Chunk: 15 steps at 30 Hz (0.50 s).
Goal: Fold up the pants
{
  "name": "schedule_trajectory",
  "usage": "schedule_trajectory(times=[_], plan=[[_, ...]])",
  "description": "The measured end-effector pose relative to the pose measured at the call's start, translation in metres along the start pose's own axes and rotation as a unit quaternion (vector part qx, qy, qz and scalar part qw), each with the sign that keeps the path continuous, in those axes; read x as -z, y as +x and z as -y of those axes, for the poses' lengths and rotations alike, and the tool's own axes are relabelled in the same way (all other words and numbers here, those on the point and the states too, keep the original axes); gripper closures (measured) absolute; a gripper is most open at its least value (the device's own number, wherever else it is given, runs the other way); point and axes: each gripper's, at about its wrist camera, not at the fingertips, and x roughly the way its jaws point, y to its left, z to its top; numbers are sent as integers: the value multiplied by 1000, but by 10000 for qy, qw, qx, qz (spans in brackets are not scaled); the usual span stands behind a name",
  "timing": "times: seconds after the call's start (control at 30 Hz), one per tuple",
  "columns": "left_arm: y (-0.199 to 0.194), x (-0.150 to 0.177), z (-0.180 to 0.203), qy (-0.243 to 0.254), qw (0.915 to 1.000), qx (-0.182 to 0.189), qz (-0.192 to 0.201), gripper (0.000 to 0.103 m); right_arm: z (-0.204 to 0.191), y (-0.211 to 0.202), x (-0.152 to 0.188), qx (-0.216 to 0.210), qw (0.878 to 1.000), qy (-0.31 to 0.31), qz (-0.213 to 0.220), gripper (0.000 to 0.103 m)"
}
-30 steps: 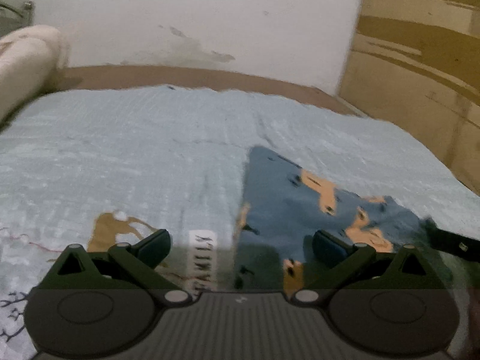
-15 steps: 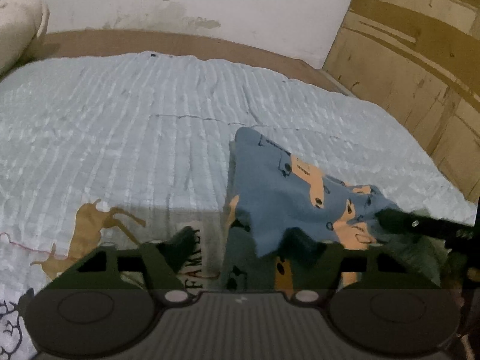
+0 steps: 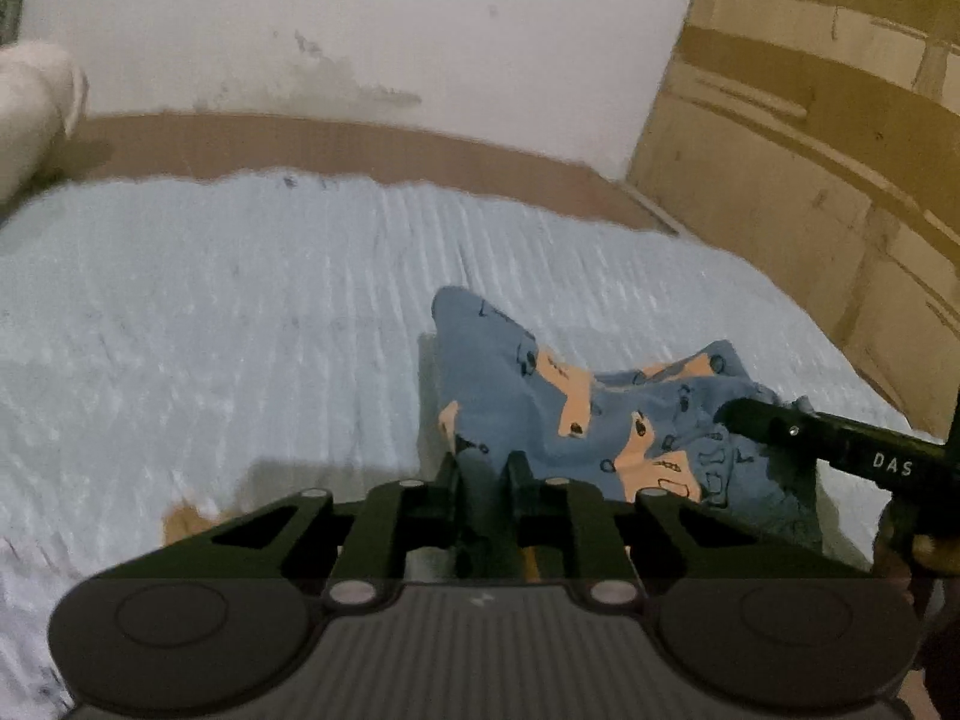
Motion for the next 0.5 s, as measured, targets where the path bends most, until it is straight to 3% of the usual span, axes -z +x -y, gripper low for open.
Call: schedule_trajectory(times=[0.2,0.33,0.5], plan=[[5,-21,-15,-466,9961,-436,616,87,-11,39,-36,72,9992,-236,316,83],[24,-28,-28,-572,9949,-668,499,87,-10,79,-50,71,9996,-225,143,83],[40,-26,-41,-744,9946,-685,250,87,-3,112,-48,175,9994,-216,-208,83]])
